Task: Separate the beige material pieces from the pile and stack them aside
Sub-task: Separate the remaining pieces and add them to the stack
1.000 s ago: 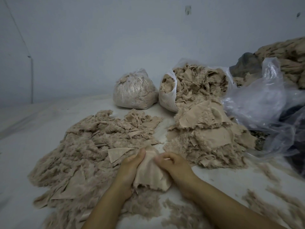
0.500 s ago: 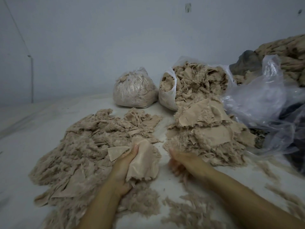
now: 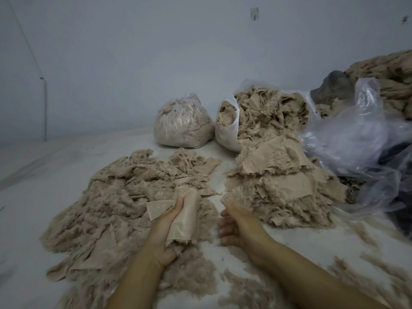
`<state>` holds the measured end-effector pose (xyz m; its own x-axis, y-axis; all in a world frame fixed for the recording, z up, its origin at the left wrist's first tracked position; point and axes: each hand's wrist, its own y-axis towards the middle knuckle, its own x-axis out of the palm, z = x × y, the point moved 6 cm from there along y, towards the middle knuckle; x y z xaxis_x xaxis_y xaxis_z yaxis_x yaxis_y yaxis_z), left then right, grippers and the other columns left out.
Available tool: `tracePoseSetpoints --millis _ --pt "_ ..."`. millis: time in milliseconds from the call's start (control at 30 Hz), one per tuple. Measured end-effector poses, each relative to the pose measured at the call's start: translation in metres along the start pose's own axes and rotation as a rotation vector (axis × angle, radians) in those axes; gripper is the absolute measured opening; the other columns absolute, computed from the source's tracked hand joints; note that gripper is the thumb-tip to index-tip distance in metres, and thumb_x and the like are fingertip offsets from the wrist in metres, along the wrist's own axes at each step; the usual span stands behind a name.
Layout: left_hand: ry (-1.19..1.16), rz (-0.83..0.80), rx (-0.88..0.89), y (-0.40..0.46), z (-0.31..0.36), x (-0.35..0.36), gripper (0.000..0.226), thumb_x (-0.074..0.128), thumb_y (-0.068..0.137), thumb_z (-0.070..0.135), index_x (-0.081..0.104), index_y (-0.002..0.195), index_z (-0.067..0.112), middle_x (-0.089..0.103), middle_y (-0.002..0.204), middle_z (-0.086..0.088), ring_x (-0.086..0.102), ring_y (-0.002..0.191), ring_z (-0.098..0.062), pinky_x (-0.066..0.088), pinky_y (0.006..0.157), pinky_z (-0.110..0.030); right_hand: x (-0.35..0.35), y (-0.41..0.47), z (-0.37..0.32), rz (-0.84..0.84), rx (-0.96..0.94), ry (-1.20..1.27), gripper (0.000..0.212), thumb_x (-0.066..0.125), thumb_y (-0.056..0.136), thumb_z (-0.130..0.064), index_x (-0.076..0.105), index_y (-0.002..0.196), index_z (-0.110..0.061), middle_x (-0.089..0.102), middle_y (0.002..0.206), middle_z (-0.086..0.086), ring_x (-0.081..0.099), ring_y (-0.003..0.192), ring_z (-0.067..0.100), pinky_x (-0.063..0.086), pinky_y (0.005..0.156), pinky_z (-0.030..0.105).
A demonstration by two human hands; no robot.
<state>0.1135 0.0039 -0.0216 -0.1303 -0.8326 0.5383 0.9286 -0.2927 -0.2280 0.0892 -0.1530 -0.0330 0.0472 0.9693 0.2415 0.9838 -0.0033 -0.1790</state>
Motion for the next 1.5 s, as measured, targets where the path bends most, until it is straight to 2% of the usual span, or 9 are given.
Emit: tracePoseSetpoints --millis 200,367,467,600,733,933,1100,1267,1500 --pt "0.043 -0.08 0.016 -0.001 -0.002 0.007 0.045 0.061 0.079 0.037 0.071 0.1 -0.002 0.071 0.087 -0.024 0.071 0.073 -0.033 0.057 0.054 -0.037 0.025 -0.004 0.009 -0.093 -0.03 -0.085 0.034 0.064 0.085 -0.044 0.06 0.075 -0.012 0.059 0.064 0.003 0.053 0.052 0.013 0.04 0.045 0.022" --pt "0.328 -0.069 0.111 -0.001 -0.006 0.008 0.041 0.063 0.081 0.038 0.071 0.105 0.006 0.069 0.105 -0.022 0.068 0.095 -0.032 0.057 0.071 -0.033 0.019 -0.002 -0.011 -0.097 -0.169 -0.222 0.05 0.054 0.081 -0.063 0.066 0.09 -0.015 0.07 0.089 -0.004 0.066 0.085 0.012 0.051 0.077 0.025" --pt "0.456 -0.045 0.111 -0.004 -0.013 0.015 0.038 0.057 0.082 0.041 0.075 0.092 0.009 0.073 0.09 -0.019 0.071 0.078 -0.026 0.056 0.061 -0.029 0.026 -0.002 -0.023 -0.044 -0.314 -0.438 0.028 0.064 0.086 -0.046 0.056 0.066 -0.029 0.057 0.061 -0.02 0.051 0.06 -0.004 0.039 0.058 0.013" --pt "0.435 0.164 0.229 -0.005 0.003 0.004 0.043 0.058 0.081 0.046 0.059 0.047 0.018 0.051 0.045 0.001 0.047 0.035 -0.009 0.036 0.037 -0.014 0.004 0.001 -0.028 0.165 -0.396 -0.368 0.027 0.062 0.091 -0.02 0.055 0.066 -0.014 0.049 0.059 -0.009 0.045 0.059 0.01 0.037 0.058 0.026" --pt "0.346 0.191 0.234 0.0 0.007 -0.009 0.046 0.054 0.078 0.052 0.053 0.065 0.008 0.039 0.041 0.0 0.03 0.031 -0.009 0.025 0.032 -0.015 -0.01 0.002 -0.03 0.233 -0.367 -0.225 0.041 0.049 0.098 -0.031 0.051 0.096 0.01 0.051 0.083 0.032 0.049 0.075 0.024 0.043 0.069 0.037" --pt "0.249 -0.178 -0.05 -0.004 -0.028 0.026 0.071 0.044 0.082 0.063 0.067 0.111 0.002 0.07 0.102 -0.021 0.07 0.084 -0.03 0.056 0.062 -0.034 0.005 -0.001 -0.033 0.336 -0.483 -0.282 0.023 0.041 0.101 -0.031 0.048 0.085 -0.016 0.053 0.076 -0.003 0.049 0.069 0.006 0.038 0.061 0.016" --pt "0.043 0.063 0.243 0.001 -0.012 0.016 0.023 0.056 0.086 0.025 0.059 0.086 0.002 0.048 0.048 0.0 0.039 0.035 -0.005 0.032 0.031 -0.015 0.013 -0.004 -0.022 0.403 -0.547 -0.384 0.021 0.04 0.101 -0.028 0.046 0.089 -0.013 0.052 0.077 -0.007 0.049 0.069 -0.001 0.036 0.059 0.005" --pt "-0.095 0.26 0.378 0.004 0.013 -0.017 0.029 0.04 0.1 0.016 0.04 0.071 0.012 0.03 0.043 0.007 0.023 0.032 -0.002 0.018 0.028 -0.014 -0.003 0.005 -0.028 0.473 -0.498 -0.31 0.02 0.039 0.102 -0.028 0.052 0.105 -0.014 0.058 0.101 -0.012 0.053 0.102 0.013 0.036 0.076 0.011" --pt "0.334 -0.08 -0.046 0.0 -0.034 0.021 0.032 0.068 0.077 0.036 0.056 0.085 0.007 0.057 0.058 -0.007 0.051 0.044 -0.012 0.038 0.036 -0.02 -0.003 0.003 -0.039 0.436 -0.57 -0.351 0.018 0.04 0.101 -0.028 0.05 0.098 -0.014 0.055 0.084 -0.006 0.052 0.08 0.01 0.035 0.07 0.023"
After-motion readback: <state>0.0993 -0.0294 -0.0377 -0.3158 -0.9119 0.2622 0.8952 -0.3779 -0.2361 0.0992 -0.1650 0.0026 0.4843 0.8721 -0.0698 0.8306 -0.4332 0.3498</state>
